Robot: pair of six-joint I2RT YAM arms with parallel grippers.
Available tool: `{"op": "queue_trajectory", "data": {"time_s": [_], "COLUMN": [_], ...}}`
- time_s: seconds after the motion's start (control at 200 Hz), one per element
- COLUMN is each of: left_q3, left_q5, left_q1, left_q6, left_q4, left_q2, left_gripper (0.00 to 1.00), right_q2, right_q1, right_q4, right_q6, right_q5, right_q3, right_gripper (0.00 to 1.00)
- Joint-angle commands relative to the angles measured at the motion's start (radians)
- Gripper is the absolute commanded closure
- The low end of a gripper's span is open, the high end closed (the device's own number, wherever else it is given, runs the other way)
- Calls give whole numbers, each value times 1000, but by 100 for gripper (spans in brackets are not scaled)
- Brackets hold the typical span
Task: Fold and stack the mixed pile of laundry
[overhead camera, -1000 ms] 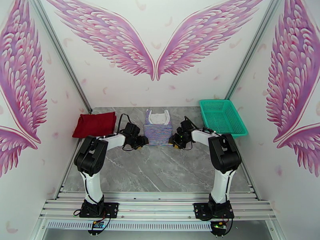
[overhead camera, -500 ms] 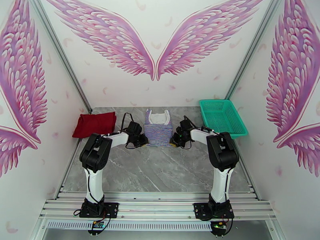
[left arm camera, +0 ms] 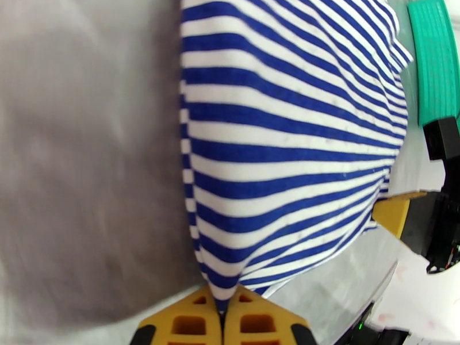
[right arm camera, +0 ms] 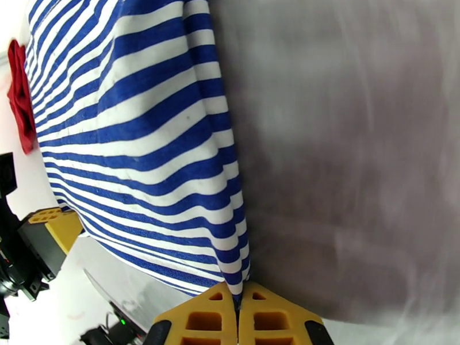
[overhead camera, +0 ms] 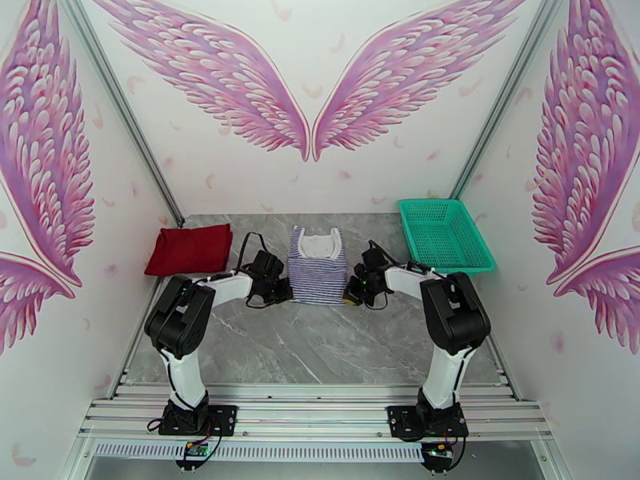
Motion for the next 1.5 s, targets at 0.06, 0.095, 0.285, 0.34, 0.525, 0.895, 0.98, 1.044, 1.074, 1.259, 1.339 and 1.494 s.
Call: {"op": "queue_trajectory", "data": {"time_s": [0.06,0.095,0.285,0.34,0.525,0.895,0.98,1.044,1.074,1.259,1.339,1.494], "left_q3": [-42,-23,163,227,477,937,1014,1065,1084,1117,1122,1123], "left_q5": [-9,-21,-36,-23,37,99,112,116,122,130,132,118], "left_q1": [-24,-26,-4,9,49,106,116,123,124,145,157,181], "left_q6": [30,23,23,15,3,-68,-95,-106,-114,-182,-219,-290], "left_q4": [-112,-143,-270,-291,-353,-391,-381,-378,-369,-241,-169,-16], "left_q2": [-163,-176,-163,-131,29,392,459,506,523,599,631,672], "left_gripper": [100,100,100,100,100,100,100,100,100,99,95,77], "right_q2": [-151,-176,-201,-174,-2,349,404,450,467,533,560,595], "right_q1": [0,2,3,3,-13,-74,-87,-95,-99,-117,-123,-136], "right_q4": [-156,-185,-339,-363,-410,-412,-390,-383,-374,-262,-186,-27], "right_q6": [-35,-39,-68,-74,-82,-89,-73,-57,-51,6,31,88], "right_q5": [57,72,183,198,199,71,23,-11,-25,-78,-95,-119], "right_q3": [-61,-49,154,232,520,927,979,1019,1033,1067,1076,1073], "right_gripper": [100,100,100,100,100,100,97,95,94,77,67,55]}}
